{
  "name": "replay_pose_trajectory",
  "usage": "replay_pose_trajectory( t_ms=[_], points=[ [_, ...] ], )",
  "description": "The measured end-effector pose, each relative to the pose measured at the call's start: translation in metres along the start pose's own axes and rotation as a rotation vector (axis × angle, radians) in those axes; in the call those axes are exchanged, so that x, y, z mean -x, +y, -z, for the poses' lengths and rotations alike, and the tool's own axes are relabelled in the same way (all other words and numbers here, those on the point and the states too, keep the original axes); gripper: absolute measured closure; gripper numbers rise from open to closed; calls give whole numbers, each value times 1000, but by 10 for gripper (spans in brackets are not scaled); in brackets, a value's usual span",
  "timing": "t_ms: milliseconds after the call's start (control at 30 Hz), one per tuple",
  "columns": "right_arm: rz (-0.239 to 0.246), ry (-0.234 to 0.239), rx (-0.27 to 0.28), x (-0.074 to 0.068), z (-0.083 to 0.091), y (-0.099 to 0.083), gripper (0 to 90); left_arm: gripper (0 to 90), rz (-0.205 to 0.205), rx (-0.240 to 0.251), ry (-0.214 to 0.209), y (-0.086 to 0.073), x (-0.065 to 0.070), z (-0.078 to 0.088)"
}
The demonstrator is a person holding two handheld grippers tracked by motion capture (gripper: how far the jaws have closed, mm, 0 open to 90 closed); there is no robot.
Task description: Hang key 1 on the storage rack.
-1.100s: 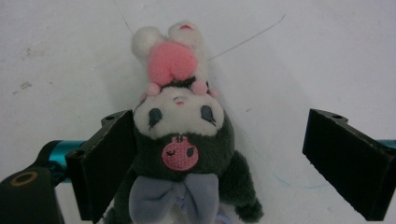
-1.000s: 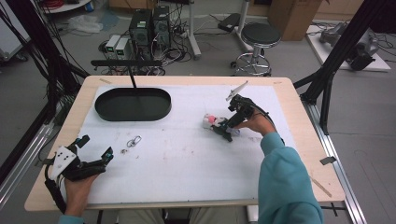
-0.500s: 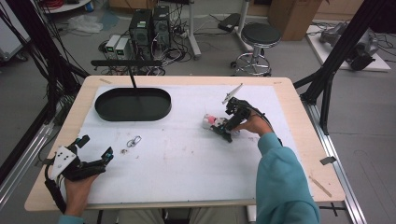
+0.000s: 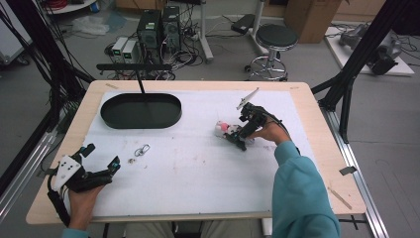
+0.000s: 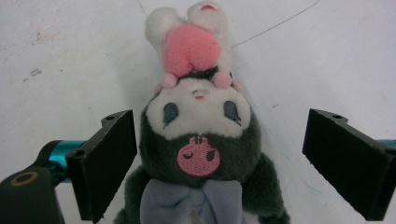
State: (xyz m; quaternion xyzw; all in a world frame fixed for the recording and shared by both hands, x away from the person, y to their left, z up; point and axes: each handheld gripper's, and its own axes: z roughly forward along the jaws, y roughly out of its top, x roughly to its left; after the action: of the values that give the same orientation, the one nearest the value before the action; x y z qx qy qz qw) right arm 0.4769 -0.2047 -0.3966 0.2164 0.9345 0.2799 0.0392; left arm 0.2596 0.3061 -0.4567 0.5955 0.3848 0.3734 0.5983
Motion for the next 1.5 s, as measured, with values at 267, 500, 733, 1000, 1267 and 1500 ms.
replay_pose_trajectory(
  t_ms=[267, 500, 733, 1000, 1267, 1500],
  points=[
    [13, 11, -11, -4, -2, 2, 92, 17, -1, 0, 0, 0, 0, 0],
    [31, 18, -36, -8, -7, 3, 92, 17, 0, 0, -2, 0, 0, 0],
    [41, 15, -58, -9, -11, 4, 92, 17, 0, 0, -3, 0, 0, 0],
    [35, 18, -72, -8, -14, 3, 93, 17, 2, 0, -4, 0, 0, 0],
    [61, 37, -100, -11, -18, 3, 93, 17, 1, 0, -3, 0, 0, 0],
    [44, 34, -105, -8, -18, 3, 207, 17, 2, 1, -5, 0, 0, 0]
  ],
)
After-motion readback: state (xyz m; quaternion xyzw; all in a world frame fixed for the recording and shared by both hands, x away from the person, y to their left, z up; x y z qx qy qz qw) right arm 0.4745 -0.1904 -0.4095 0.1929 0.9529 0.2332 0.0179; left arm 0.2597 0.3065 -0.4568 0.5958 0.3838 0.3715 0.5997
